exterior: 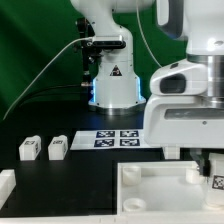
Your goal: Assemble one leg
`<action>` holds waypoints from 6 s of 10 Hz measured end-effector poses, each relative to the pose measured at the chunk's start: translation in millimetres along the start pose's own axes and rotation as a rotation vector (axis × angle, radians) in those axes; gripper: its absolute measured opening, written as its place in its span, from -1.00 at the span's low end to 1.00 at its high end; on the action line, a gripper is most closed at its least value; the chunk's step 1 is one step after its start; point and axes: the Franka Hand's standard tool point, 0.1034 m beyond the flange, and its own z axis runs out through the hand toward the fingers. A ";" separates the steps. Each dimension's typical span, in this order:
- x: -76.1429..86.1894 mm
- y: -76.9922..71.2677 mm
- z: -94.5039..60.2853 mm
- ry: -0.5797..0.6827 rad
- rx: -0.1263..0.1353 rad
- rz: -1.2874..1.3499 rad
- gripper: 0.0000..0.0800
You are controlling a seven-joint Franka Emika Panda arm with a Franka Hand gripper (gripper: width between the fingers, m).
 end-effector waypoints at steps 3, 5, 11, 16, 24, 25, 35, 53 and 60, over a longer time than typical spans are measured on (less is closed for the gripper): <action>4.8 10.8 3.6 -0.017 0.054 0.391 -0.25; 2.7 15.3 4.4 -0.050 0.098 0.745 -0.26; -4.6 9.0 4.8 -0.105 0.075 1.308 -0.26; -10.6 2.1 7.3 -0.077 0.066 0.715 0.59; 0.7 6.5 15.2 0.032 -0.003 -0.293 0.62; 0.6 6.4 15.3 0.031 -0.002 -0.265 0.30; -4.3 14.2 16.6 -0.028 0.095 1.259 -0.27; -2.3 -2.0 9.4 0.081 0.020 -0.328 0.62; 2.8 5.2 8.1 0.077 0.031 -0.012 -0.27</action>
Offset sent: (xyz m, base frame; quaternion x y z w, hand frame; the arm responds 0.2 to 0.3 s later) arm -0.0076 -0.0119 -0.0097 0.0705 -0.0210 0.4386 0.8957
